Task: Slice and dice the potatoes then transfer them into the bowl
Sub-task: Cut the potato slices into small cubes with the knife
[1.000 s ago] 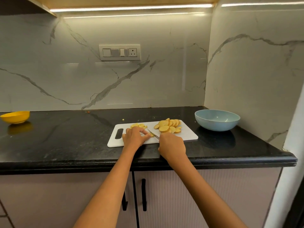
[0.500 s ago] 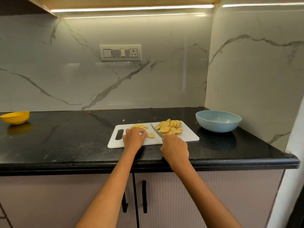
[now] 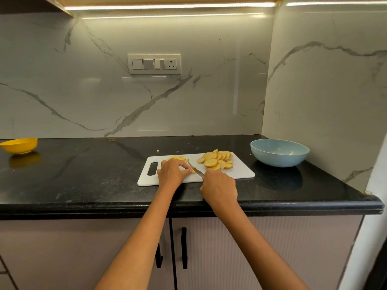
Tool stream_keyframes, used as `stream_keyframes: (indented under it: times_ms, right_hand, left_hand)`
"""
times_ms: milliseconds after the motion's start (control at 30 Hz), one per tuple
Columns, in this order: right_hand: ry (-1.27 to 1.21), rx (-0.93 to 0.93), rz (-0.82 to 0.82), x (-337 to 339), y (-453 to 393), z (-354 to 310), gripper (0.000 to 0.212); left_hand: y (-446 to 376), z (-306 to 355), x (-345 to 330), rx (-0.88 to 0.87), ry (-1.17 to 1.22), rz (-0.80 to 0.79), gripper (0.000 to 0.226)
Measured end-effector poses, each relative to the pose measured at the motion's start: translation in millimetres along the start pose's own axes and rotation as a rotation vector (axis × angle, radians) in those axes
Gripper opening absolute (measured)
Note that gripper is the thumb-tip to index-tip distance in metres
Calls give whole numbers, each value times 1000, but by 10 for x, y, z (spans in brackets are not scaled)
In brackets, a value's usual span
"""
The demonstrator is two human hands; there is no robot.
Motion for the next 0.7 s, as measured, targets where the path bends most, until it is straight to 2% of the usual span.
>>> stream_keyframes:
  times_ms: [300, 500, 700]
  right_hand:
    - [33, 53, 24, -25, -53, -52, 25]
    - [14, 59, -20, -24, -103, -26, 23]
    - [70, 91, 31, -46, -42, -14, 24]
  left_hand:
    - [-27, -10, -10, 20, 23, -29, 9]
    - [-18, -13, -7, 14, 7, -24, 10]
    - [-12, -8, 4, 11, 11, -17, 11]
Point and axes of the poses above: each hand's wrist, its own y-axis away from the middle knuckle, its own x-axis out of the back of the hand, z = x × y, the point moved 1 cm from there along -y, towards the middle knuckle, and after that the axes turned 11 degrees about z, right-handed, at the moved point
